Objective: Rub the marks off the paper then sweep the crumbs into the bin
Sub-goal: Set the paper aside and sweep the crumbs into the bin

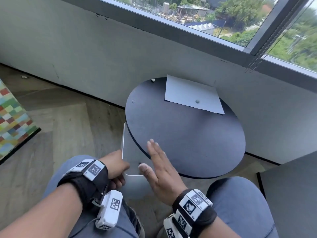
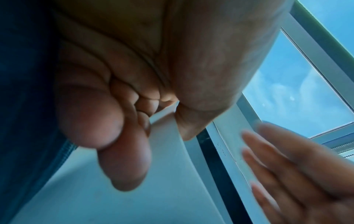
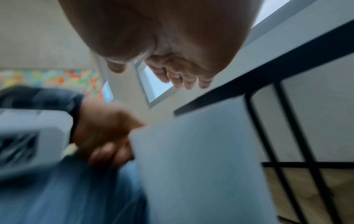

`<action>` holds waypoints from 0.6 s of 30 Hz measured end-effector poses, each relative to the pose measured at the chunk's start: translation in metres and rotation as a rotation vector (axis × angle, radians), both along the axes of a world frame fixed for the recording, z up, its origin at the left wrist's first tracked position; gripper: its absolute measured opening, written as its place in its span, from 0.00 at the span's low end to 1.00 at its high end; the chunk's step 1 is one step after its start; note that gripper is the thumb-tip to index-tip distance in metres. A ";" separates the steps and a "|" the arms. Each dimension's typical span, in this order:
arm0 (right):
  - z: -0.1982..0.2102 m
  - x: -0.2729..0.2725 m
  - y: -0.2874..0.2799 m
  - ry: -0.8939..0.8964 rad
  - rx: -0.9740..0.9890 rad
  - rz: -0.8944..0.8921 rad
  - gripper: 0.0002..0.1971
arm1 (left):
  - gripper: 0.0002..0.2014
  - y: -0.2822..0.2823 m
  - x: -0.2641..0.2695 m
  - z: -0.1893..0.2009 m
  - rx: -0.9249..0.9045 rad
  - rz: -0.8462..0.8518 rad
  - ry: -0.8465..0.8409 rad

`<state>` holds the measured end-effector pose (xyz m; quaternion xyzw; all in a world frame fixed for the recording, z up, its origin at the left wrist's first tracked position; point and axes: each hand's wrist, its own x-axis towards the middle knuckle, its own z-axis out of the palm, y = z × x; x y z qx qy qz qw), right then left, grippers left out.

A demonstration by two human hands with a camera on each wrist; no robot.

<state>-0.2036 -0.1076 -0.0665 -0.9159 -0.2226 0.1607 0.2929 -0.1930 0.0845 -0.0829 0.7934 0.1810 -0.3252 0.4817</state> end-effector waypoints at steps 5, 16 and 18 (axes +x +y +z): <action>-0.001 0.053 -0.097 -0.014 -0.091 -0.662 0.40 | 0.12 0.000 0.002 -0.008 -0.026 0.032 0.033; -0.014 -0.011 -0.009 -0.009 -0.160 -0.069 0.39 | 0.13 0.000 0.001 -0.010 0.056 0.009 0.000; -0.006 -0.008 -0.014 -0.015 0.075 -0.043 0.41 | 0.14 0.000 0.000 -0.008 0.051 0.010 -0.008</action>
